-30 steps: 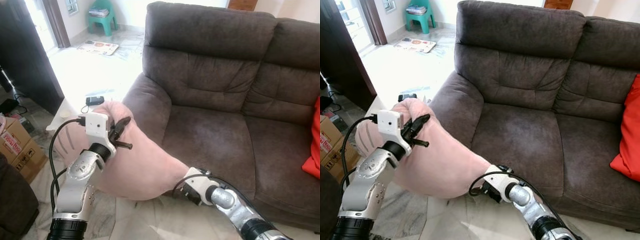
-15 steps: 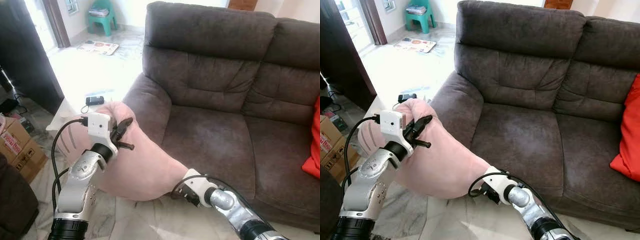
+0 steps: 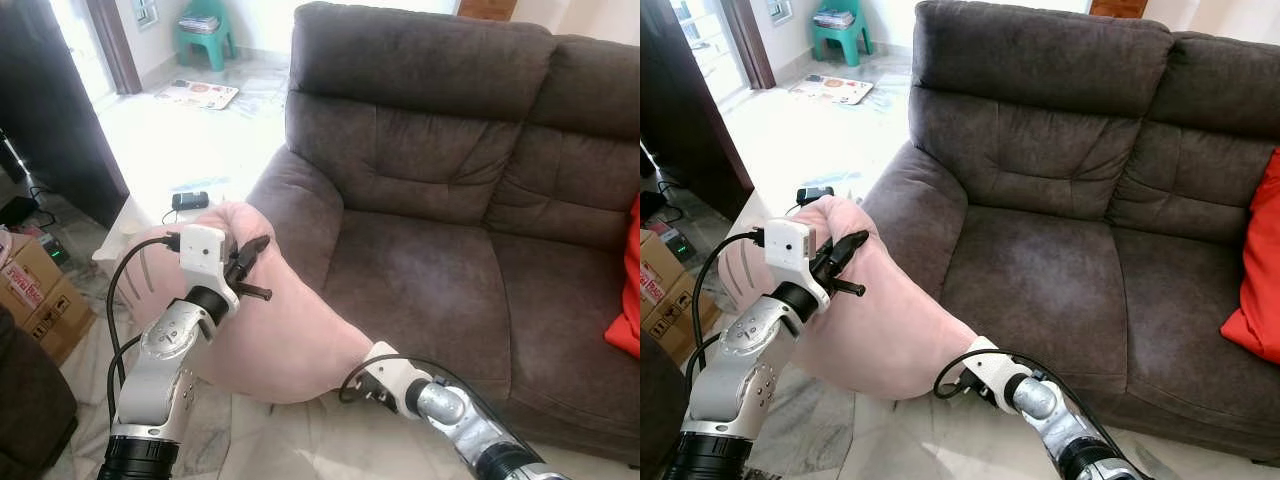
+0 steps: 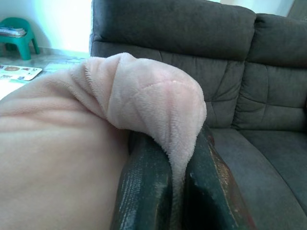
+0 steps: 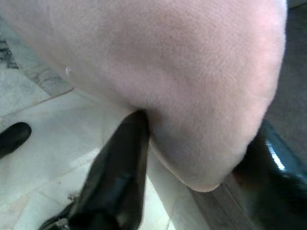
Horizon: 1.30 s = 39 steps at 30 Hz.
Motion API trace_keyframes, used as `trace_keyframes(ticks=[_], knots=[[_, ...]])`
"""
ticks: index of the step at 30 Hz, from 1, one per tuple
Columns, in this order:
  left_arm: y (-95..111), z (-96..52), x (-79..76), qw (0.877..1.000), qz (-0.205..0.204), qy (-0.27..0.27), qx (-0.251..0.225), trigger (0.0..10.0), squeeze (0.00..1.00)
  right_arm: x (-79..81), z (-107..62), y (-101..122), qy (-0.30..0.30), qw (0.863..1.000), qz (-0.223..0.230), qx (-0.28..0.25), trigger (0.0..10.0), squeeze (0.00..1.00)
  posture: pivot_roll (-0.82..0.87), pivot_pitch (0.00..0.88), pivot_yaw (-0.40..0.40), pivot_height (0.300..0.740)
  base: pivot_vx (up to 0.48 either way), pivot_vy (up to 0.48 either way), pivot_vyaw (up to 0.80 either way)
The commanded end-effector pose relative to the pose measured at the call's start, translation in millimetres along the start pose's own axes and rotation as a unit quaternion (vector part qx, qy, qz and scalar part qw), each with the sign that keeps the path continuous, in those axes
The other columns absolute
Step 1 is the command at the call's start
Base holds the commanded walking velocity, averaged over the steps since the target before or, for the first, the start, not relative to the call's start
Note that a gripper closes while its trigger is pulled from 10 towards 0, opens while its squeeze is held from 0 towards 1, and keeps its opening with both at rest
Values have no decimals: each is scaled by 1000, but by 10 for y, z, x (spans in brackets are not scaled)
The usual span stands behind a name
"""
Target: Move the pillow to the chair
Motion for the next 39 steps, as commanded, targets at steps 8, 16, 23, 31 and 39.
trace_keyframes(ticks=[8,16,23,31,39], knots=[[265,58,-92,998,17,-27,-51,10000,0,-72,16,101,-14,999,21,-25,0,0,63,14,-29,740,0,0,0],[252,59,-69,998,21,-23,-46,10000,0,-256,-4,227,-38,997,41,-54,0,0,58,17,-25,740,0,0,0],[221,58,-53,999,25,-20,-38,10000,0,-337,-21,302,-48,995,46,-73,0,0,58,20,-24,740,0,0,0],[-14,-48,147,997,52,48,11,10000,0,-648,-126,488,-139,979,86,-120,10000,0,53,21,-23,740,0,0,0],[-334,-296,364,986,62,140,58,10000,0,-1048,-441,733,-298,921,165,-188,10000,0,51,19,-26,740,0,0,0]])
Point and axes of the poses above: a point about 5 cm out from each wrist's last joint towards the gripper, its own z axis pointing out of the wrist towards the gripper, its own y axis along the axis of the wrist's last joint, x = y × z, the point moved 1 cm from there along z, pointing out of the wrist towards the gripper, and after that the axes turned 6 degrees about -z, right-handed, at the moved point
